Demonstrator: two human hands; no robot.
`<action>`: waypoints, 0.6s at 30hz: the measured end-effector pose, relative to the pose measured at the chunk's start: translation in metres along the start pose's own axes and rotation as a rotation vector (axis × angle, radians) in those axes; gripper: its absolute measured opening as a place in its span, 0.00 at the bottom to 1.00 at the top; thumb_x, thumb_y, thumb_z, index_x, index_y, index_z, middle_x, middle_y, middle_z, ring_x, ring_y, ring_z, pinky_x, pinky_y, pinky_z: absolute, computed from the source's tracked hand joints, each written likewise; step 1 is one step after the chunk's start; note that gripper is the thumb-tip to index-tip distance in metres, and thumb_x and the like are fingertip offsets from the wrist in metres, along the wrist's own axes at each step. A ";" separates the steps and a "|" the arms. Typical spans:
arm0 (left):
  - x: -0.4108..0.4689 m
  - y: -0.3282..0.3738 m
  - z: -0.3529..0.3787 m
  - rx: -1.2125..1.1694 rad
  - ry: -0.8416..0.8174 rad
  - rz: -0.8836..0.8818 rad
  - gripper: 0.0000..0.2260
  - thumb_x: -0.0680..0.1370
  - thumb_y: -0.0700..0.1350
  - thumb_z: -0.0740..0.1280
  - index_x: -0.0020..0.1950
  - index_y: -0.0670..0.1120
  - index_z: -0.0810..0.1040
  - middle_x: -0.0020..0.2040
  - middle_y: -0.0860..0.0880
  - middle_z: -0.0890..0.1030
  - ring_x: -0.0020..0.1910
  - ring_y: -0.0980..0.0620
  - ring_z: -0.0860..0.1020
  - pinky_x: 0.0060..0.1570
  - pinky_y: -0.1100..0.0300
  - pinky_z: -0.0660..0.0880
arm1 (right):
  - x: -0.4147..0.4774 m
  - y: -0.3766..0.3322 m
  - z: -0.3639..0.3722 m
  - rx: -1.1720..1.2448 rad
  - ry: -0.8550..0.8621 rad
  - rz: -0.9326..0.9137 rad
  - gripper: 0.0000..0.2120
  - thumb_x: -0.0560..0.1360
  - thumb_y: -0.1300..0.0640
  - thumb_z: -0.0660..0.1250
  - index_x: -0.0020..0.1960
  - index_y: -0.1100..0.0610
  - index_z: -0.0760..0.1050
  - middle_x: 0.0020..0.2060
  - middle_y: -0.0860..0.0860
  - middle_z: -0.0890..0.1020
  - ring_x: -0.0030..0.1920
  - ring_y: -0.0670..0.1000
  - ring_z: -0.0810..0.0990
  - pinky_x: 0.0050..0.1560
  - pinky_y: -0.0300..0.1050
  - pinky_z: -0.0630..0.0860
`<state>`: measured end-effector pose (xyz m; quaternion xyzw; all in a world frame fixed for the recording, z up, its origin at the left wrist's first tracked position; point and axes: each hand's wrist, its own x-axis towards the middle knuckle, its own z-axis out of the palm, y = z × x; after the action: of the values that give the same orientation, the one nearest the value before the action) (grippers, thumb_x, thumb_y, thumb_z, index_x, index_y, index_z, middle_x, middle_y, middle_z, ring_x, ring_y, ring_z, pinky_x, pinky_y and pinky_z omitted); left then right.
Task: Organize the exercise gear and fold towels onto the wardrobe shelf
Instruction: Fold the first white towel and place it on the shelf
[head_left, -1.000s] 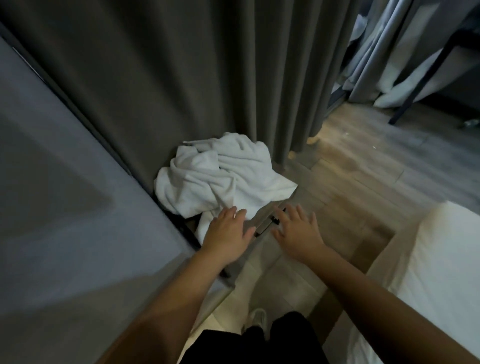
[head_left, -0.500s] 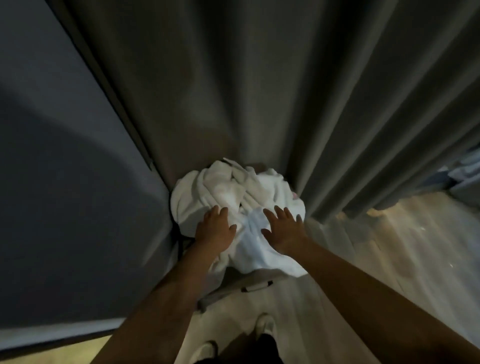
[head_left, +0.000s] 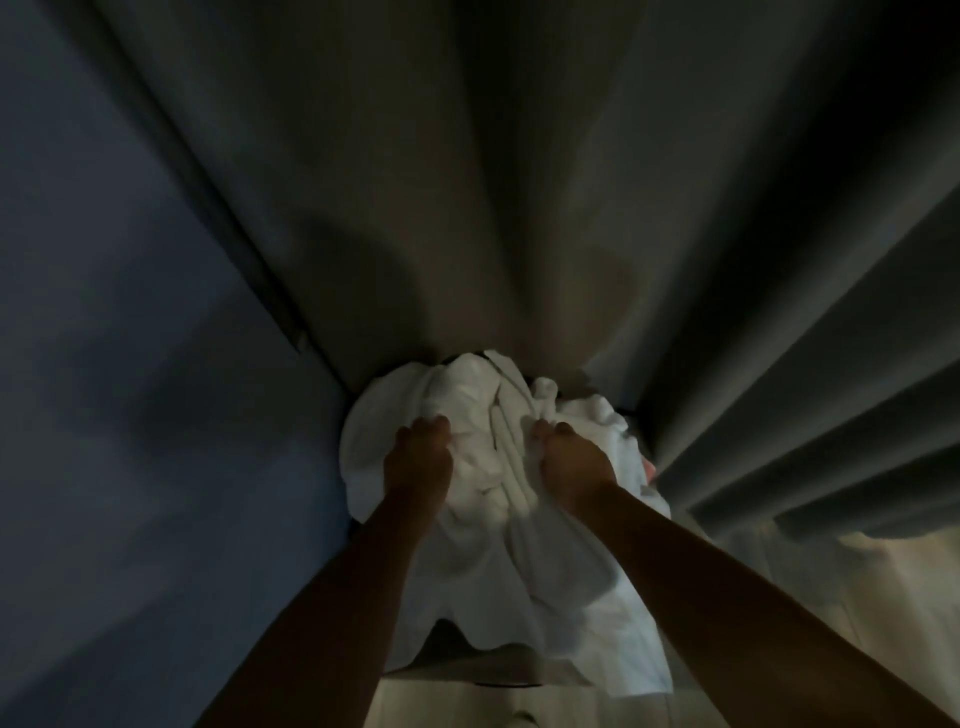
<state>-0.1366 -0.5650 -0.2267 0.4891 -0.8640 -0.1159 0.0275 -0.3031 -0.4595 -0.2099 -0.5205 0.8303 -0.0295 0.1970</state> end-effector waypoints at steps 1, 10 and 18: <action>-0.001 -0.003 -0.007 -0.061 0.037 -0.012 0.13 0.82 0.44 0.58 0.65 0.45 0.73 0.60 0.44 0.76 0.57 0.47 0.75 0.52 0.57 0.73 | -0.001 0.000 -0.001 -0.009 0.013 -0.008 0.19 0.83 0.59 0.54 0.73 0.56 0.64 0.65 0.55 0.74 0.64 0.53 0.74 0.63 0.41 0.66; -0.032 -0.010 -0.154 -0.466 0.464 0.014 0.02 0.74 0.31 0.63 0.45 0.37 0.74 0.48 0.39 0.75 0.43 0.43 0.75 0.45 0.54 0.70 | -0.038 -0.027 -0.035 0.130 -0.052 -0.022 0.29 0.77 0.52 0.66 0.75 0.52 0.60 0.67 0.56 0.71 0.64 0.56 0.72 0.65 0.49 0.70; -0.086 0.019 -0.289 -0.549 0.742 0.324 0.08 0.74 0.32 0.60 0.43 0.44 0.69 0.45 0.48 0.69 0.37 0.59 0.66 0.43 0.74 0.63 | -0.082 -0.097 -0.089 0.446 0.105 -0.204 0.51 0.69 0.45 0.76 0.80 0.54 0.47 0.77 0.52 0.59 0.75 0.53 0.59 0.73 0.45 0.57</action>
<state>-0.0614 -0.5324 0.0640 0.3315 -0.7984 -0.1515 0.4793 -0.2209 -0.4461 -0.0789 -0.5432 0.7554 -0.2586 0.2597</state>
